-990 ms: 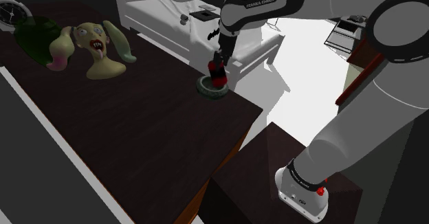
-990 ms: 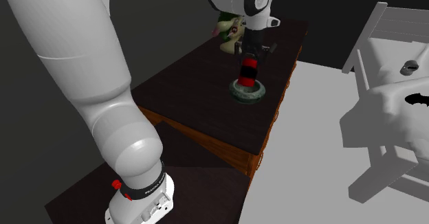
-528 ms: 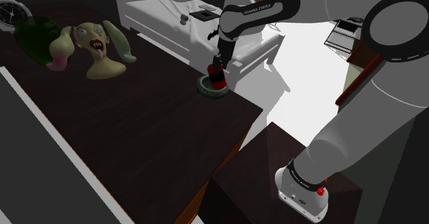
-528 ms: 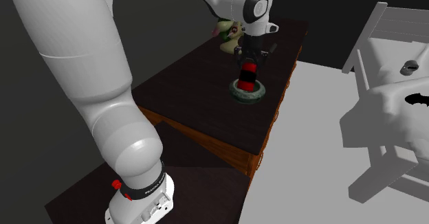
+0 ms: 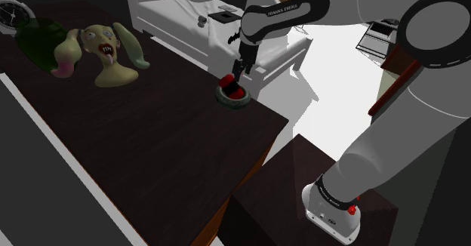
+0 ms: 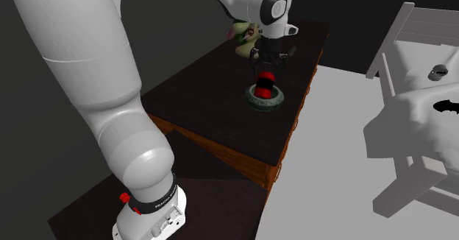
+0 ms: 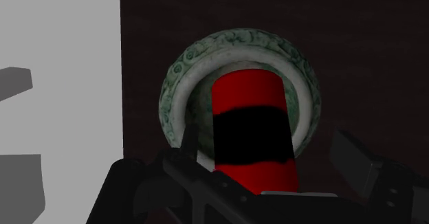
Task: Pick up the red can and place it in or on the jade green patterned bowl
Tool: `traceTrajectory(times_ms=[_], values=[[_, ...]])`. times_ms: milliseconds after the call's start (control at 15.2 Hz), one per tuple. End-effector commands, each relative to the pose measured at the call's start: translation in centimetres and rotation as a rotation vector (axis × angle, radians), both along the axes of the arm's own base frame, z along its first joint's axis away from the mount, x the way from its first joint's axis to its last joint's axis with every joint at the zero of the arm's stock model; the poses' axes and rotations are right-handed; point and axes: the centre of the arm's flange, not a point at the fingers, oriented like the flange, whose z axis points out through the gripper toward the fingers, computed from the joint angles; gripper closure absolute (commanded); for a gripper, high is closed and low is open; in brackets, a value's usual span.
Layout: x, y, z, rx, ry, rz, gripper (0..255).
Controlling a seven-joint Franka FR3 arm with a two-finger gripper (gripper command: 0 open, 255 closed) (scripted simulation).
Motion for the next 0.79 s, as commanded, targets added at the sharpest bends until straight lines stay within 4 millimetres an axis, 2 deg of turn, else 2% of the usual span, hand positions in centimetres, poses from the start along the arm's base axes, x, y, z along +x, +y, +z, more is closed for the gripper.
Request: traceTrajectory(times_ms=[0, 264, 726], values=[[0.0, 0.0, 0.0, 0.000, 0.000, 0.000, 0], [0.0, -0.1, 5.0, 0.000, 0.000, 0.000, 0], [0.0, -0.1, 5.0, 0.000, 0.000, 0.000, 0]])
